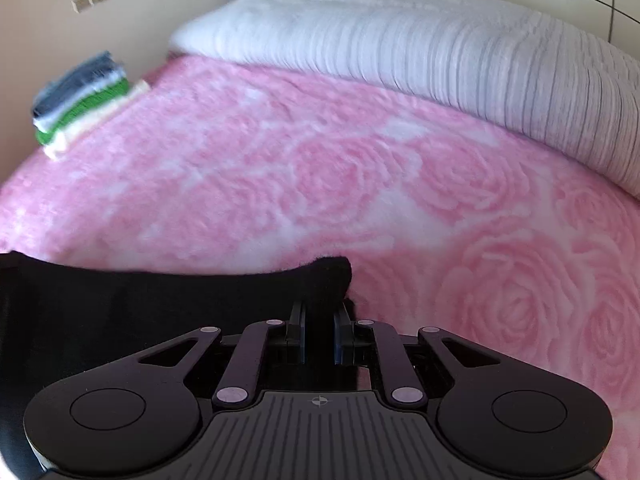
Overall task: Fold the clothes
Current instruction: 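Lower the skirt onto the bed and open both grippers, then grasp the folded skirt's edge with both grippers and tug it flat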
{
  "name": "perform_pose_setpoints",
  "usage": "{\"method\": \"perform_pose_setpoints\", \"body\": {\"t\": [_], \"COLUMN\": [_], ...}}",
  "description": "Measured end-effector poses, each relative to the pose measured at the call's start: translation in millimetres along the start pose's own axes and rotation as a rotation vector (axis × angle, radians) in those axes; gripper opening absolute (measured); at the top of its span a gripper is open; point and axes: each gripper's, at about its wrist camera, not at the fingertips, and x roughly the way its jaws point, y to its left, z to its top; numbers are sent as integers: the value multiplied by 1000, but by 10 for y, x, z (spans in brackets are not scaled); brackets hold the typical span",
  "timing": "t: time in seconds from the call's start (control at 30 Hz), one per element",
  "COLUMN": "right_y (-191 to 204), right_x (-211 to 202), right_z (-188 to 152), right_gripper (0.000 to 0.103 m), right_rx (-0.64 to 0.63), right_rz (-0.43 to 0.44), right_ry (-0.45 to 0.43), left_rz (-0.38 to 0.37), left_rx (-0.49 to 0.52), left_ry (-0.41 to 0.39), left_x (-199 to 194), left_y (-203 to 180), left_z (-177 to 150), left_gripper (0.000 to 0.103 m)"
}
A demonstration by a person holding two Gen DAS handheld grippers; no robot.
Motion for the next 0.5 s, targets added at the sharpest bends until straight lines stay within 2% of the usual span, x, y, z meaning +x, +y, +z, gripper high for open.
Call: {"method": "perform_pose_setpoints", "body": {"t": [0.1, 0.17, 0.3, 0.37, 0.43, 0.5], "right_y": [-62, -131, -288, -328, -375, -381], "right_x": [73, 44, -319, -616, -920, -1166], "right_z": [-34, -27, -67, -201, -383, -641], "right_gripper": [21, 44, 46, 46, 46, 48], "right_rx": [67, 128, 266, 370, 479, 603], "right_rz": [-16, -33, -46, -22, 11, 42], "right_ry": [18, 36, 24, 9, -4, 12], "left_rz": [-5, -1, 15, 18, 14, -1], "left_rx": [-68, -99, -163, -222, -332, -463], "left_ry": [-5, -2, 27, 46, 59, 62], "left_x": [13, -81, -471, -722, -997, -1236], "left_y": [76, 84, 85, 100, 142, 189], "left_z": [-47, -53, -244, -418, -673, -946], "left_gripper": [13, 18, 19, 22, 27, 28]}}
